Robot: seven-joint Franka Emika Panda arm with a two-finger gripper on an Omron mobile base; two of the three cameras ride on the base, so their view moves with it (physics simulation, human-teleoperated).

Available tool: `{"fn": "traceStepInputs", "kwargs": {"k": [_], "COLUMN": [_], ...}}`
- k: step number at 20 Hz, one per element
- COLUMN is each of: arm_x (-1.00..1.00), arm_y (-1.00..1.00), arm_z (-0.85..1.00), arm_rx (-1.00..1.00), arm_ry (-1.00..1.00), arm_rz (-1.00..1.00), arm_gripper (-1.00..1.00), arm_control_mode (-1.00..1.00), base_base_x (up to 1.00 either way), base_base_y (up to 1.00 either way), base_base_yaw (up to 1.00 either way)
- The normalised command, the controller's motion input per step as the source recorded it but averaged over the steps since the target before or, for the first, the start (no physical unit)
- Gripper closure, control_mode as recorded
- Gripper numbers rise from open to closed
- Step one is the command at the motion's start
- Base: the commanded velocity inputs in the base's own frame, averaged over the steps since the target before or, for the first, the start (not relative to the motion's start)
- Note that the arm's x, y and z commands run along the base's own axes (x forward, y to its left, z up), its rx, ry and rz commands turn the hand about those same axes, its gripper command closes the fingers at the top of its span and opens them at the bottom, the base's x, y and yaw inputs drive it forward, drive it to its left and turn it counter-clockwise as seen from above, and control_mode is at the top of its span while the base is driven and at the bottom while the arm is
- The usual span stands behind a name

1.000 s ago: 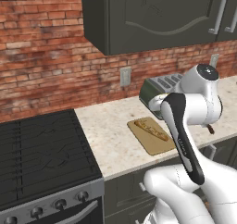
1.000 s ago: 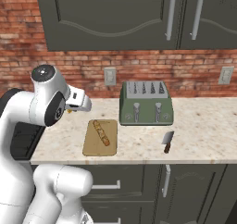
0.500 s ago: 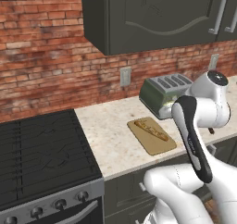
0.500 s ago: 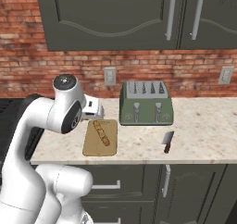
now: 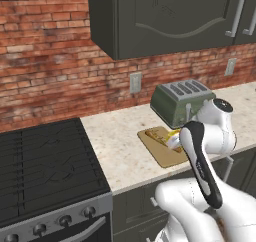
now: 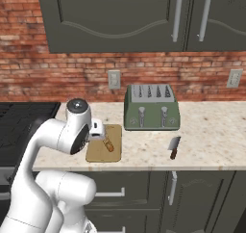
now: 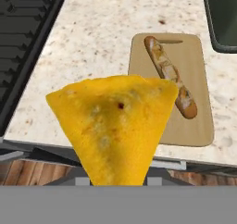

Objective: Retrieve the sausage and cheese from the fridge and place them on the cutting board on the counter.

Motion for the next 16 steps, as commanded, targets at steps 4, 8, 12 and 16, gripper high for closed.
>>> {"fn": "traceStepInputs", "kwargs": {"k": [4, 8, 12, 16], "arm_x": [0.39, 0.34, 0.41, 0.13], "arm_y": [0.41, 0.12, -0.01, -0.03], "arm_z": [-0.53, -0.57, -0.44, -0.21], "arm_rx": [-0.01, 0.00, 0.00, 0.00], "arm_ry": [0.05, 0.06, 0.03, 0.02], "arm_rz": [0.06, 0.06, 0.10, 0.12], "arm_gripper": [1.00, 1.00, 1.00, 1.00], "arm_control_mode": [-1.00, -1.00, -1.00, -1.00], "base_base_x": [0.00, 0.00, 0.00, 0.00], "base_base_y": [0.00, 0.00, 0.00, 0.00], "base_base_yaw": [0.00, 0.00, 0.00, 0.00]}}
